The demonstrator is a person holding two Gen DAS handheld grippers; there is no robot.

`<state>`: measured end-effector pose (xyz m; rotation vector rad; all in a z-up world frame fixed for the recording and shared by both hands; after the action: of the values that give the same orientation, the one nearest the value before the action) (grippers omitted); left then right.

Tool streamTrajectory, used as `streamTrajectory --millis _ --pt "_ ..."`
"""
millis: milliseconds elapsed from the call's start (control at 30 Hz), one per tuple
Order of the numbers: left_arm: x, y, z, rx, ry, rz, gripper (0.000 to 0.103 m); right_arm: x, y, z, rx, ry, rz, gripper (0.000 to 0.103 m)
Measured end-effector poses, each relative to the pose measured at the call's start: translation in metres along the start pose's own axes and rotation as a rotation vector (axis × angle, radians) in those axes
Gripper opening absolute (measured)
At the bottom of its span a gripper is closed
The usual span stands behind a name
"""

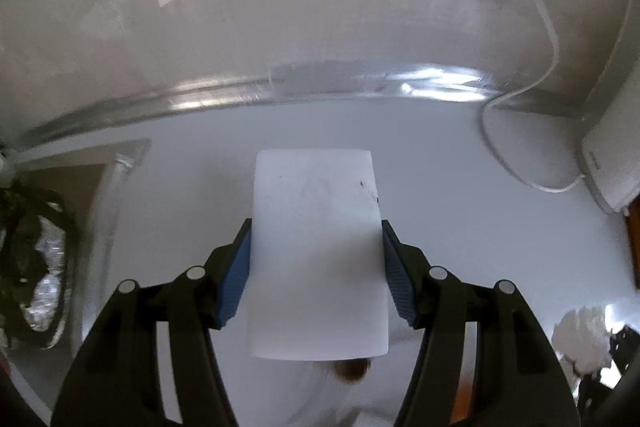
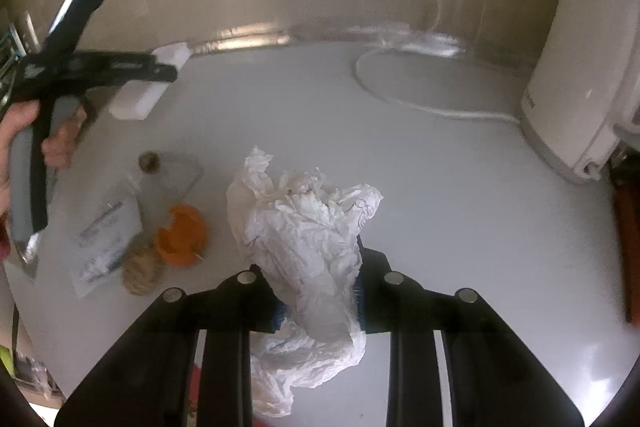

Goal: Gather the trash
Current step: 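Grasp the white napkin block with the left tool while the right tool grasps crumpled tissue, then carry the napkin block and tissue to the wastebasket and release both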

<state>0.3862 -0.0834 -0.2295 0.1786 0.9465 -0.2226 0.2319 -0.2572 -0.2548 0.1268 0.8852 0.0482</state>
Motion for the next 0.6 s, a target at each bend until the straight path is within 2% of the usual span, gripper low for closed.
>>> streamTrajectory --millis 133,267,467,600 --pt "-0.040 0.005 -0.010 0.010 -0.029 0.026 0.058 -0.029 0.015 0.003 -0.006 -0.033 0.022 0.026" --pt "-0.087 0.015 -0.037 0.013 -0.053 0.034 0.059 -0.050 0.041 0.001 -0.039 -0.041 0.054 0.026" --pt "-0.145 0.039 -0.098 -0.042 -0.053 0.064 0.059 -0.077 0.091 -0.032 -0.093 -0.018 0.120 0.026" --pt "-0.166 0.054 -0.139 -0.082 -0.029 0.088 0.059 -0.091 0.125 -0.061 -0.114 0.020 0.175 0.026"
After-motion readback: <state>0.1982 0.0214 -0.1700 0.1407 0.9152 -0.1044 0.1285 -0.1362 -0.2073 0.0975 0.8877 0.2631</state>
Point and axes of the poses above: each gripper's, at about its wrist camera, not at the fingertips, and x roughly the way its jaws point, y to its left, z to its top, the point moved 10 cm from there along x, roughly the way its jaws point, and after that the axes turned 3 degrees about x, right-handed, at the moved point
